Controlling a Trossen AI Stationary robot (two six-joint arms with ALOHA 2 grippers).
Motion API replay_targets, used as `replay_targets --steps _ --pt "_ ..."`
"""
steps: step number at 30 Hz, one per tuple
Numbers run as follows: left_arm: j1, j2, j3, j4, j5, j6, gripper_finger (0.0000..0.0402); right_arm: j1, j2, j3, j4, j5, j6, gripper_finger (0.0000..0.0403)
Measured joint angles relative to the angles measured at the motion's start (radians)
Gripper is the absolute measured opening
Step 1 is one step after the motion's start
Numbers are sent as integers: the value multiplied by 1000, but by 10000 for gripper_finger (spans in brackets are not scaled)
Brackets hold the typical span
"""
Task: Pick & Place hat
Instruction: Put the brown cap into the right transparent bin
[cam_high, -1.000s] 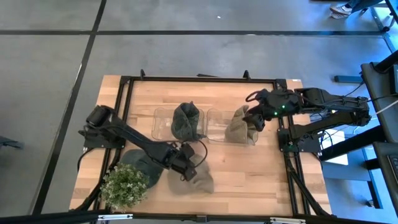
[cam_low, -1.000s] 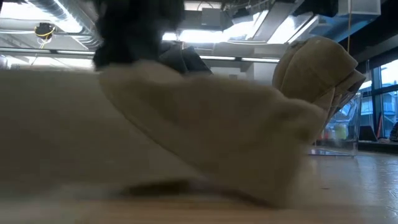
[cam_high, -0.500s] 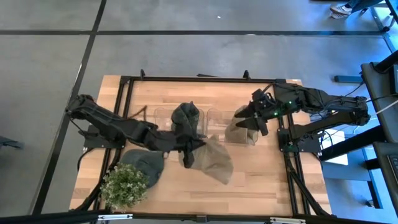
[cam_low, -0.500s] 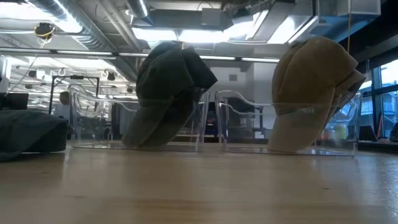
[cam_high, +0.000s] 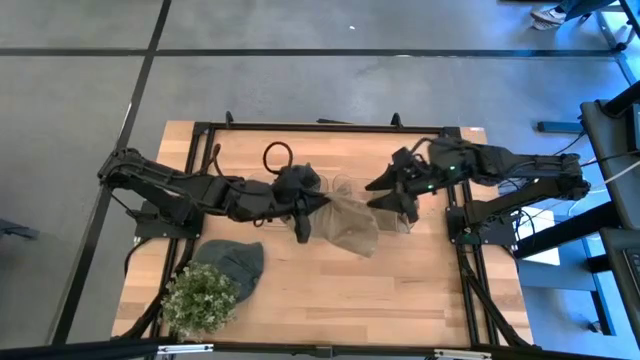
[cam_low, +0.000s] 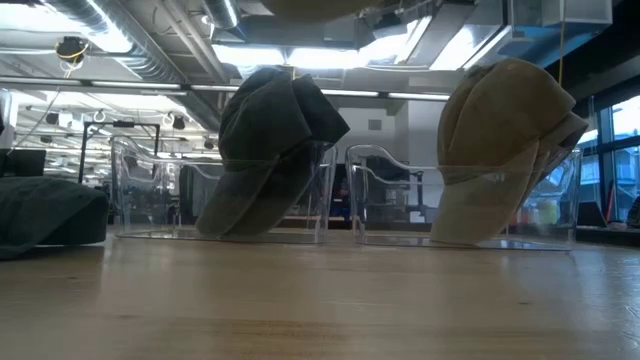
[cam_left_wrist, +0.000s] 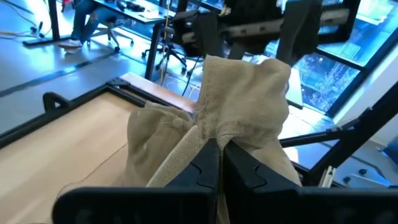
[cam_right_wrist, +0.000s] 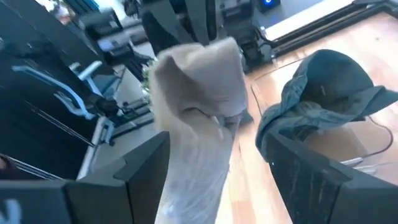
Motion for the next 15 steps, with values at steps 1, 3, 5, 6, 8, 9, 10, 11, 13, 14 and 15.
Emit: replay_targets --steps 1,3,5,6,8,9,10,11,13,14,15 --pt "4 0 0 4 7 0 4 0 9 0 0 0 -14 265" --pt "9 0 0 2 7 -10 4 0 21 0 1 0 -43 265" --pt "11 0 0 0 -5 -12 4 0 28 0 1 -1 -61 265" --pt "13 0 0 0 -13 -13 4 0 29 0 1 -3 -62 265" --pt "22 0 0 -1 -15 -13 4 0 30 0 1 -21 -61 265" --pt "27 0 0 -1 -15 -15 4 0 30 0 1 -31 -62 265" --pt "32 0 0 -1 -14 -15 4 0 30 0 1 -39 -64 265" --pt "37 0 0 -1 -10 -15 4 0 30 0 1 -53 -65 265" --pt "48 0 0 -1 -2 -16 4 0 30 0 0 -80 -70 265" --pt "52 0 0 -1 -1 -16 4 0 30 0 0 -100 -80 265" --pt "56 0 0 -1 0 -16 4 0 30 0 -1 -121 -90 265"
